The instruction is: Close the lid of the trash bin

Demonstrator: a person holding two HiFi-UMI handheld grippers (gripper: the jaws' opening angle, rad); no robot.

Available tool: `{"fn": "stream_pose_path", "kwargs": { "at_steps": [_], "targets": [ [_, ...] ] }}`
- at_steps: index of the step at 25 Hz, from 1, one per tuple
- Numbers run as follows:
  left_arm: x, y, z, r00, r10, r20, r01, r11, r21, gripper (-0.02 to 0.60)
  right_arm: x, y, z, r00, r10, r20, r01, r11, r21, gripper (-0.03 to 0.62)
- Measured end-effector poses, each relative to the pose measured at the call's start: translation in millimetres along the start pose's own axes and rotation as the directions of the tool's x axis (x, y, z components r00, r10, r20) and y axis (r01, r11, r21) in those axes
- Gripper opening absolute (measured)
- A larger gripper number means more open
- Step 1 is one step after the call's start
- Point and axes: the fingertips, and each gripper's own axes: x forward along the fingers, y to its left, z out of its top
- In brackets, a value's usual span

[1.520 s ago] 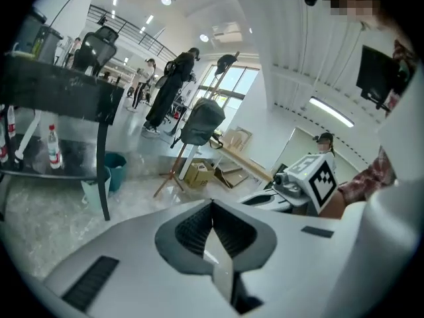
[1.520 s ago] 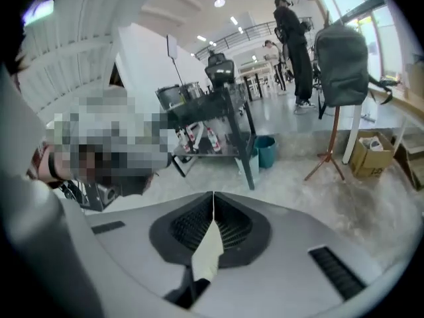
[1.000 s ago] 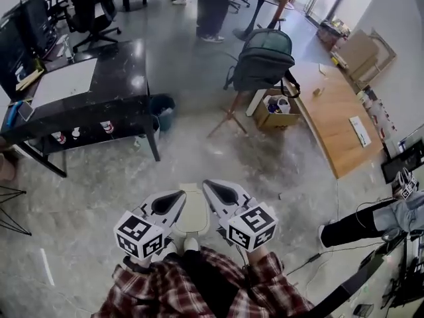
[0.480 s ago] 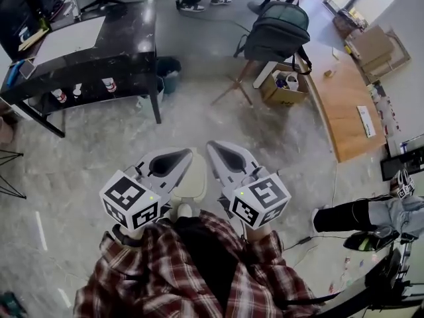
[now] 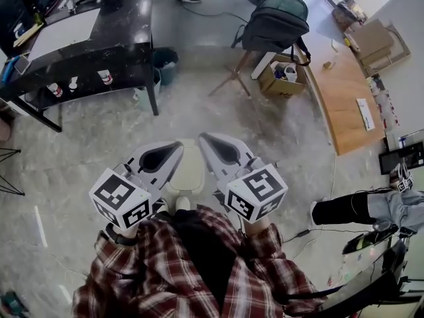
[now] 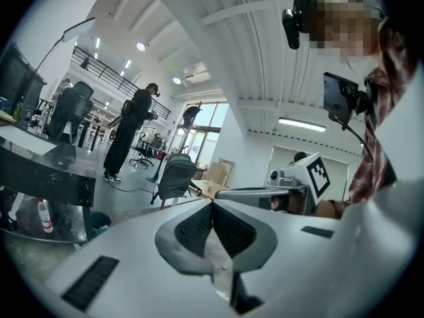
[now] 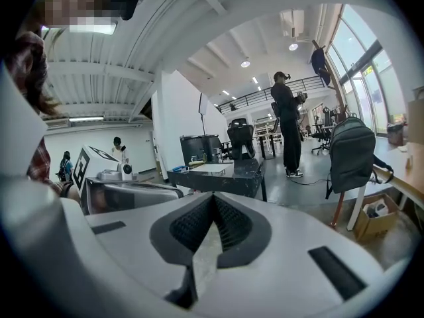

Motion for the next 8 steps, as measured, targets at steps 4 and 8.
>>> {"fn": "stream_pose_path", "kwargs": {
  "at_steps": [4,8],
  "targets": [
    [-3.2,0.3,-0.6,1.000,0.002,0.006,-0.001,1.000,-0.008,0.011,0.6,3.6,-2.0,1.000,0.006,-0.005,-0.006,1.000,-0.002,0.012],
    [-9.7,0.5,-2.0,1.000,0.005,0.005,-0.005,1.000,-0.019,0.011,3.9,10.0,-4.2,1.000,0.015,-0.010,-0.015,1.000,0.004,0.012]
  ]
}}
